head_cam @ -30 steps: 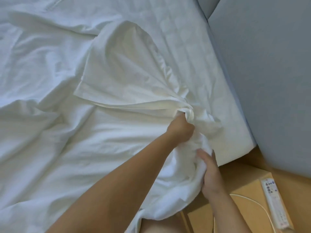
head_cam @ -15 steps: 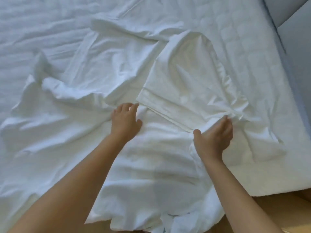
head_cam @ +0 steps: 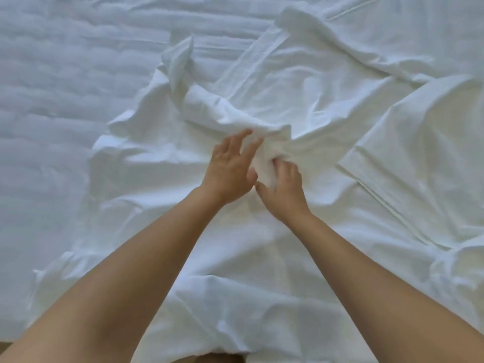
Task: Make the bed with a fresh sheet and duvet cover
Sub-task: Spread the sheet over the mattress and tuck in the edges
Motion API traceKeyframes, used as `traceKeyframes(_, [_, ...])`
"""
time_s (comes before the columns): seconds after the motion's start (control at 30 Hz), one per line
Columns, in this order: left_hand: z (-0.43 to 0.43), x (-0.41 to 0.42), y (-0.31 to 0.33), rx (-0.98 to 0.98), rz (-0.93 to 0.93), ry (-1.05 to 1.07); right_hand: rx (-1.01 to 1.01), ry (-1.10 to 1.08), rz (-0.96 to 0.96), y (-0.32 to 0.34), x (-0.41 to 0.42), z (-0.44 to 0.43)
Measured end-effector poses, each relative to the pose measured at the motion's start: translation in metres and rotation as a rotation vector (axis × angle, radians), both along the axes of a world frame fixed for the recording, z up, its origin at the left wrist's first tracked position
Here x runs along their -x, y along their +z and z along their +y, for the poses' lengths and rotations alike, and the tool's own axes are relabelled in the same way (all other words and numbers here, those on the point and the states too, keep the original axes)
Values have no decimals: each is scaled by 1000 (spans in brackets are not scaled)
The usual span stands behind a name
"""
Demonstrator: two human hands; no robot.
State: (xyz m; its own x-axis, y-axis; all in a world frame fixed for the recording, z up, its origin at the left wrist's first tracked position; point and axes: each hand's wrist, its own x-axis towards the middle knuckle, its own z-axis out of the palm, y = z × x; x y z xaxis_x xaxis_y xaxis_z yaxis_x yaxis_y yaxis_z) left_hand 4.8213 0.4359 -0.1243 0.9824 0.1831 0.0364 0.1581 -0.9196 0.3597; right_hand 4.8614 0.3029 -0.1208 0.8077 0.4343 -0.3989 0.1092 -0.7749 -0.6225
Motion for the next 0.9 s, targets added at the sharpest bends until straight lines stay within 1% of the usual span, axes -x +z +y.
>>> traceKeyframes(0.03, [20,9,-1,20,17,121,-8,-39,-29,0,3,14])
traceKeyframes(0.1, [69,29,-10,-13,198,303,6,-45,-95,-1,11,42])
traceKeyframes(0.17, [123,52,-21,-51,372,467,54,18,-109,-3,21,67])
traceKeyframes(0.23, [170,80,-36,25,522,673,82,86,-82,-7,30,88])
traceKeyframes(0.3, [200,107,-47,160,605,866,87,152,-55,-9,39,108])
traceKeyframes(0.33, [208,119,-50,218,606,933,90,185,-44,-8,43,117])
traceKeyframes(0.37, [212,129,-53,266,573,947,94,211,-30,-8,47,126])
traceKeyframes(0.43, [208,143,-52,394,460,876,89,250,13,-7,57,144])
traceKeyframes(0.5, [193,156,-43,566,332,799,71,272,88,-7,67,162])
traceKeyframes(0.57, [174,170,-19,823,220,781,38,255,173,-5,75,178])
traceKeyframes(0.67, [166,222,33,1352,87,778,5,270,248,3,89,192])
traceKeyframes(0.73, [179,271,53,1595,-23,922,35,409,307,10,102,193])
traceKeyframes(0.8, [189,311,50,1677,-38,1094,164,654,386,12,120,188])
traceKeyframes(0.83, [190,323,44,1667,0,1158,237,770,406,10,130,184])
traceKeyframes(0.87, [188,329,41,1618,69,1213,292,839,411,7,139,180])
traceKeyframes(0.9, [185,328,37,1555,136,1242,319,858,410,3,145,176])
